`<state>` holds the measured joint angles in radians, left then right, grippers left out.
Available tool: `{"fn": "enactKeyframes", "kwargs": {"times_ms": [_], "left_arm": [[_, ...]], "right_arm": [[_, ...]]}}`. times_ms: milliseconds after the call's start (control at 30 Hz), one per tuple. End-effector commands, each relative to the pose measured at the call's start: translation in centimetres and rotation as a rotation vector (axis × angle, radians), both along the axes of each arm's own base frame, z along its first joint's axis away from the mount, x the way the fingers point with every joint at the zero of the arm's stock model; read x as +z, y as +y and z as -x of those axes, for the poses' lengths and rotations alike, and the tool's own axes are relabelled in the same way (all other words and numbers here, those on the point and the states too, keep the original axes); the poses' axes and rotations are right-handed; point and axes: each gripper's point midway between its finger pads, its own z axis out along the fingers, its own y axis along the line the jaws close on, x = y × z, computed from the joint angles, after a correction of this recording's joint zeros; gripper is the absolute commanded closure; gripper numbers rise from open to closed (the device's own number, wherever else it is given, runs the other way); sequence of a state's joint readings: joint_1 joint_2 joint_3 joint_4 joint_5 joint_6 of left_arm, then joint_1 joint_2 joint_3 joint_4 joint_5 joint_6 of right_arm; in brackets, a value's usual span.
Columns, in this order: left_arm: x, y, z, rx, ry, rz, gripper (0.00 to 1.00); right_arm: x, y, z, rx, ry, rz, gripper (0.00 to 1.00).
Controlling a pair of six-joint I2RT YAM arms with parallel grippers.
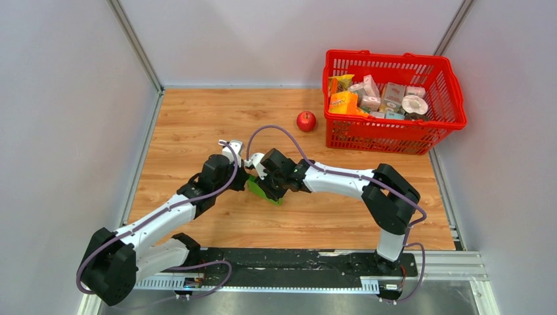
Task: Fold the paper box
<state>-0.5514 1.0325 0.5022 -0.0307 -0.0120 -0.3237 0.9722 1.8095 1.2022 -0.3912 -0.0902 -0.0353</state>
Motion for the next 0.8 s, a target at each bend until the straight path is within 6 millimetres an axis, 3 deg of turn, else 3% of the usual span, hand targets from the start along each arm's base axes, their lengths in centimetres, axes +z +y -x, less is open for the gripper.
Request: {"fn": "enactKeyframes", "kwargs": {"times_ms": [0,300,467,767], "left_arm": [[-1.9,2.4,0.5,0.043,0.029,-0.114,0.95],[-2.2,2.5,-0.1,0.053,0.018,-0.135,0.94],[-0.1,1.7,-1.3,0.019,-0.034,-0.139,0.94],[-2.4,1.8,-0.9,0.015,0.041,-0.169,0.92]], "right_arm": [[-2.4,-3.7,-1.4,-0.035,-0.059,0.157,0.88],[-1.5,-3.0,-0.8,-0.002,-0.013,0.088,0.87],[-1.3,-2.2,-0.1,0.048,0.040,0.045,0.89],[-1.0,-1.3,1.5,0.134,0.093,-0.003,0.91]]}}
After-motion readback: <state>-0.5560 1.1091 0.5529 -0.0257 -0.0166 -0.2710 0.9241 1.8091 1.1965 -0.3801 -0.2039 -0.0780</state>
